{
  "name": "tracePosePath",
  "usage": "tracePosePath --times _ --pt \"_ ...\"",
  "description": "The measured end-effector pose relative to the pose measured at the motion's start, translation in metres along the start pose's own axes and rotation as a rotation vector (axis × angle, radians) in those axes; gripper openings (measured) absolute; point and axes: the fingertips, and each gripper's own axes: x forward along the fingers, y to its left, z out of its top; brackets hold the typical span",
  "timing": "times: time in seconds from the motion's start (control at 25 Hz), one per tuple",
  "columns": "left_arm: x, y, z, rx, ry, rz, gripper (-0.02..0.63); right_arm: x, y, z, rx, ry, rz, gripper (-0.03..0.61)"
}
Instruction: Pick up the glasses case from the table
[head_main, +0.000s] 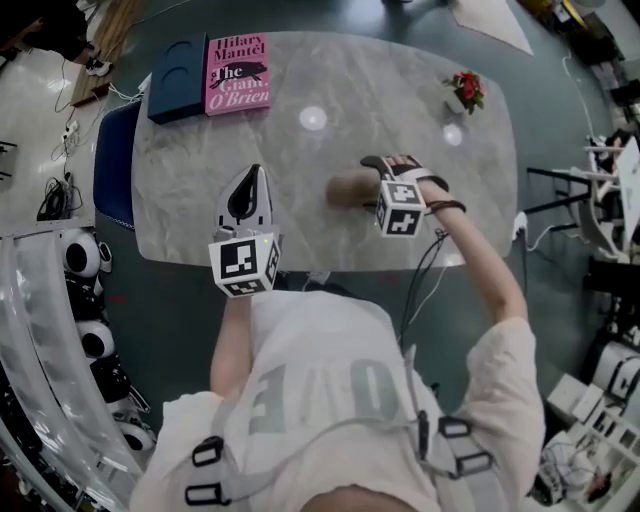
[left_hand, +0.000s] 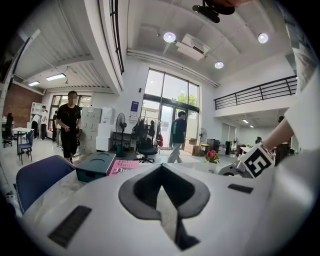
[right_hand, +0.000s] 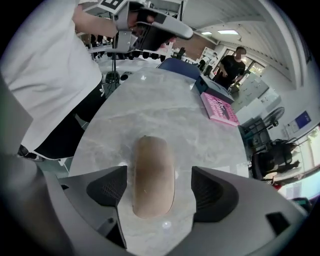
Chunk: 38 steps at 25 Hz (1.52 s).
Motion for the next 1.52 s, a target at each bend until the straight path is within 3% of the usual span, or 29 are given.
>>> tracePosePath --times 0.6,0.92,1.24,1.52 --pt "-0.007 0.016 -0.015 -0.059 0.013 0.032 0.003 0.043 0.015 -0.013 -0.047 0.161 0.189 0.377" --pt "-0.01 0.026 -0.03 -0.088 0.031 0.052 0.003 0.06 0.014 -0.014 -0.025 0.192 0.216 0.377" --pt "-0.008 0.029 -0.03 -0.09 0.032 0.049 0.003 0.062 0.019 -0.014 -0.01 0.215 0.304 0.379" --pt "-0.007 0.03 -0.034 -0.088 0.042 0.051 0.003 0.063 0.019 -0.014 -0.003 0.201 0.308 0.379"
